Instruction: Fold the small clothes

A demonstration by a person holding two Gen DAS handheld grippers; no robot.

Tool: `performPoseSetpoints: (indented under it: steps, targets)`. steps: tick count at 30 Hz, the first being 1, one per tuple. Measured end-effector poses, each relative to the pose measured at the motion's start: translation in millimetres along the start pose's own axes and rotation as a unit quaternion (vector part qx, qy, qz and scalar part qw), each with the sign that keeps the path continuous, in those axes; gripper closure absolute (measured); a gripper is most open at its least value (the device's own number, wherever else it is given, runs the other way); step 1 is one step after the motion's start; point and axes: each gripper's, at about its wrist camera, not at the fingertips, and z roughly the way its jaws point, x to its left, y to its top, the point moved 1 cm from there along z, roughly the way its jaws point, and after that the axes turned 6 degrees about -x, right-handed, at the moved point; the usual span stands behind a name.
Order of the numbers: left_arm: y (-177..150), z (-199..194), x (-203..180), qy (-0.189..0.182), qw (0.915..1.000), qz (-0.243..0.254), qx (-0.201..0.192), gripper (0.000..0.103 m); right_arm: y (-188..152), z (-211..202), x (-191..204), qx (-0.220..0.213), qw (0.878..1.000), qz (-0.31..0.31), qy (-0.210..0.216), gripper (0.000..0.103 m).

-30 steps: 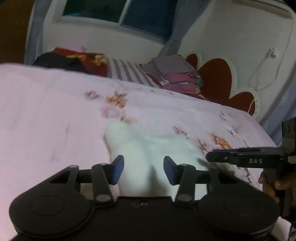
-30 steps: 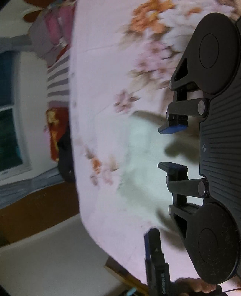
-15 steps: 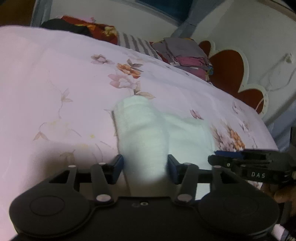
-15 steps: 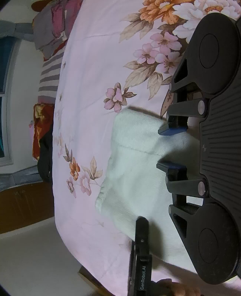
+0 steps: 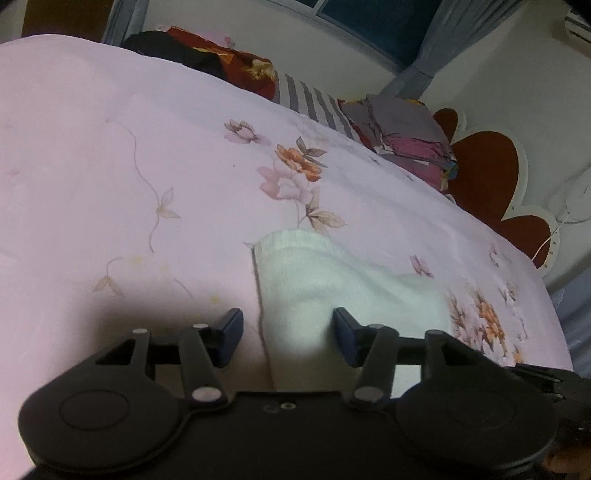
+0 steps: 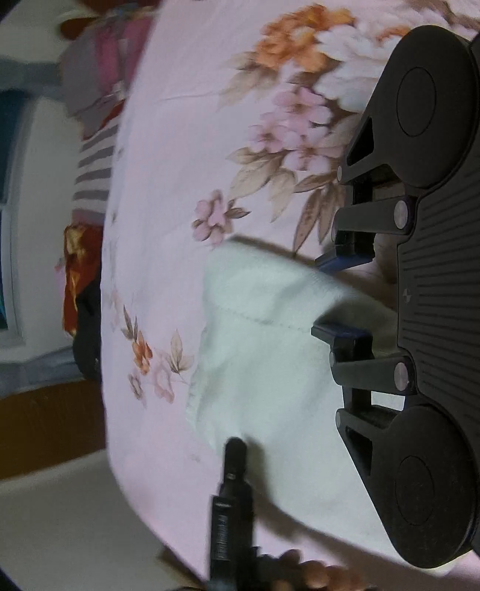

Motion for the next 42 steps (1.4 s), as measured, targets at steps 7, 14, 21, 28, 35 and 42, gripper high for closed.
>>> performPoseSetpoints:
  steps: [7, 14, 21, 28, 35, 42]
  targets:
    - [-36, -58, -10, -0.019, 0.9995, 0.002, -0.027, 0.061, 2, -37, 5, -0.04, 0.999, 0.0, 0.019, 0.073]
    - [-48, -58, -10, 0.009, 0.9999, -0.009, -0.01, 0.06, -14, -19, -5, -0.001, 0.999, 0.028, -0.016, 0.073]
    - [-78, -97, -30, 0.015, 0.9992, 0.032, -0.016, 0.061, -39, -62, 17, -0.007, 0.999, 0.008, 0.037, 0.073]
    - [-124, -118, -17, 0.044, 0.9988, 0.018, 0.011, 0.058, -76, -64, 11, 0.037, 0.999, 0.01, 0.004, 0.073]
    - [-146, -178, -49, 0.061, 0.9965, 0.049, -0.028, 0.059, -91, -144, 9, -0.029, 0.999, 0.035, 0.011, 0.073]
    - [-180, -235, -100, 0.097, 0.9865, 0.109, -0.074, 0.023, -120, -219, 31, -0.062, 0.997, 0.039, 0.013, 0.073]
